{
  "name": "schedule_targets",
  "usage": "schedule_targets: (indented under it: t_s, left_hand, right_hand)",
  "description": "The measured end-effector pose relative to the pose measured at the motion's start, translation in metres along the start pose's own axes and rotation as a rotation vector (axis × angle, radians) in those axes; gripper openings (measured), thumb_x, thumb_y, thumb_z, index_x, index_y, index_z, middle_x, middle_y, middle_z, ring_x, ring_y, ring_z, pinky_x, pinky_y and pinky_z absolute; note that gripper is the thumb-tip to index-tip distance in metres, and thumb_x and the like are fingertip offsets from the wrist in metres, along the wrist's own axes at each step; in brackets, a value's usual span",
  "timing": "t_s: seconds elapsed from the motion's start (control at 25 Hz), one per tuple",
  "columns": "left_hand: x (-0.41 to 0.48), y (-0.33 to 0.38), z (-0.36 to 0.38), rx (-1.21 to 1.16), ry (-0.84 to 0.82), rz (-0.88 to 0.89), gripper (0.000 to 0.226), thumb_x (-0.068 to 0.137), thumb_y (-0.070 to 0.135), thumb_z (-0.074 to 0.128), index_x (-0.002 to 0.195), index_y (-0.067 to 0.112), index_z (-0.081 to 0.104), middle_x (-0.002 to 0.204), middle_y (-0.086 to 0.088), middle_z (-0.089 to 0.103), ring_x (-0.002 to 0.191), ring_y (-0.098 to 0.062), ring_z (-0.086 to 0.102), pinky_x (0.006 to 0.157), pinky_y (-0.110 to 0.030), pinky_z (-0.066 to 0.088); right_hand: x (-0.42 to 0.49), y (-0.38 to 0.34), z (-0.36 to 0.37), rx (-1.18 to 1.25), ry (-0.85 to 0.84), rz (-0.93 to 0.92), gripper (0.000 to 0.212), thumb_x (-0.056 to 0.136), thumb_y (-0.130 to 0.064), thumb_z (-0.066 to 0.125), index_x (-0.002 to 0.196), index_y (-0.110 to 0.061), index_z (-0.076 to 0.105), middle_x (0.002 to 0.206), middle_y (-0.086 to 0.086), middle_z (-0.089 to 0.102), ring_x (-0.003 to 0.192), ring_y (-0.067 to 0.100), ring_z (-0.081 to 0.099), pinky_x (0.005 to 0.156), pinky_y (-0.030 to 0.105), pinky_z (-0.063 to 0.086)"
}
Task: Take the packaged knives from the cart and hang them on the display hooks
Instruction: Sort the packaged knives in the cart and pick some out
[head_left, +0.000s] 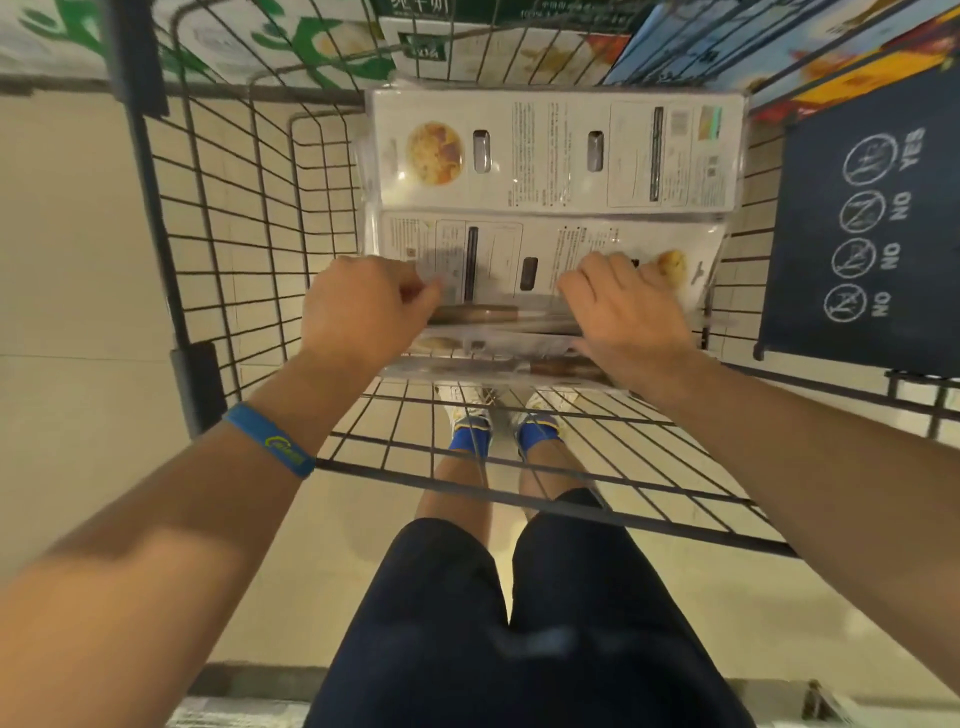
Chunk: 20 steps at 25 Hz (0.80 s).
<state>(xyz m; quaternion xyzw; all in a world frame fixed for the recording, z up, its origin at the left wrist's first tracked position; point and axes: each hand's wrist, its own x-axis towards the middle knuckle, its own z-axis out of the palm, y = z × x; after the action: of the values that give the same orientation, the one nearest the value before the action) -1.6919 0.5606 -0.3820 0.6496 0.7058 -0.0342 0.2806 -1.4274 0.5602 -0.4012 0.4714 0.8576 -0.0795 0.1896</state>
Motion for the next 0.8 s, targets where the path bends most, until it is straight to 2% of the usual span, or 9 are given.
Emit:
schedule_targets:
  t_s: [0.12,0.16,0.24,0.32,0.36,0.44,0.56,0.72,0.8]
  left_hand:
    - [-0.01,-0.006,0.006,0.029,-0.181,0.022,0.041,0.082,0.07,0.056,0.097,0.034,0.067,0.092,0.009,0.066,0.084,-0.016,0.064,0.067,-0.029,0.05]
    - [-0.011,-0.007,0.007,0.056,-0.252,0.039,0.049,0.078,0.072,0.06,0.109,0.033,0.064,0.101,0.007,0.064,0.092,-0.018,0.063,0.072,-0.032,0.05]
    - [-0.007,-0.008,0.009,0.118,-0.407,0.047,0.076,0.072,0.076,0.063,0.132,0.032,0.05,0.116,0.0,0.06,0.104,-0.024,0.06,0.081,-0.039,0.05]
    - [-0.004,-0.008,0.011,0.145,-0.469,0.036,0.088,0.068,0.078,0.065,0.139,0.032,0.041,0.12,-0.003,0.056,0.11,-0.029,0.058,0.085,-0.043,0.05]
    - [-0.002,-0.008,0.013,0.161,-0.43,0.032,0.084,0.07,0.078,0.065,0.137,0.032,0.044,0.118,-0.003,0.057,0.107,-0.03,0.059,0.083,-0.043,0.051]
    - [0.0,-0.008,0.015,0.197,-0.228,0.023,0.062,0.081,0.074,0.056,0.122,0.028,0.056,0.103,-0.004,0.06,0.093,-0.031,0.064,0.072,-0.041,0.054]
    - [0.004,-0.008,0.014,0.119,0.088,-0.055,0.051,0.098,0.061,0.036,0.106,0.018,0.062,0.091,-0.006,0.062,0.08,-0.034,0.065,0.061,-0.038,0.051]
    - [0.007,-0.01,0.017,-0.099,-0.03,-0.169,0.051,0.098,0.059,0.039,0.125,0.019,0.054,0.108,-0.004,0.069,0.092,-0.029,0.066,0.076,-0.045,0.056]
    - [0.006,-0.015,0.016,-0.09,0.021,-0.213,0.042,0.098,0.052,0.041,0.113,0.015,0.056,0.096,-0.004,0.068,0.084,-0.028,0.064,0.07,-0.041,0.055]
  right_hand:
    - [0.001,-0.007,-0.014,0.154,-0.053,-0.167,0.019,0.089,-0.024,0.073,0.101,-0.01,0.066,0.092,0.007,0.064,0.086,0.028,0.061,0.063,0.037,0.051]
    - [0.003,-0.01,-0.019,0.194,-0.087,-0.195,0.02,0.094,-0.032,0.068,0.095,-0.012,0.068,0.081,0.004,0.063,0.077,0.026,0.061,0.055,0.032,0.048]
    - [0.008,-0.023,-0.026,0.174,-0.261,-0.237,0.038,0.102,-0.049,0.048,0.091,-0.019,0.068,0.066,-0.004,0.047,0.065,0.021,0.053,0.049,0.025,0.035]
    - [0.01,-0.04,-0.027,0.192,-0.386,-0.29,0.043,0.105,-0.049,0.041,0.096,-0.02,0.071,0.068,-0.003,0.046,0.071,0.022,0.051,0.056,0.032,0.043]
    - [0.008,-0.048,-0.025,0.238,-0.447,-0.275,0.04,0.107,-0.043,0.041,0.102,-0.017,0.072,0.075,0.0,0.054,0.077,0.024,0.055,0.067,0.038,0.051]
    - [0.007,-0.06,-0.017,0.331,-0.562,-0.198,0.03,0.107,-0.03,0.043,0.11,-0.014,0.068,0.1,0.007,0.067,0.095,0.028,0.064,0.083,0.041,0.055]
    - [0.009,-0.063,0.0,0.291,-0.664,-0.191,0.025,0.107,-0.02,0.043,0.124,-0.013,0.06,0.124,0.01,0.065,0.112,0.031,0.062,0.088,0.037,0.05]
    - [0.022,-0.062,0.013,0.223,-0.719,-0.141,0.029,0.102,-0.017,0.051,0.127,-0.01,0.062,0.127,0.013,0.066,0.114,0.032,0.063,0.088,0.036,0.05]
    - [0.024,-0.067,0.017,0.205,-0.666,-0.133,0.029,0.101,-0.012,0.049,0.126,-0.01,0.064,0.125,0.014,0.066,0.113,0.033,0.064,0.088,0.038,0.051]
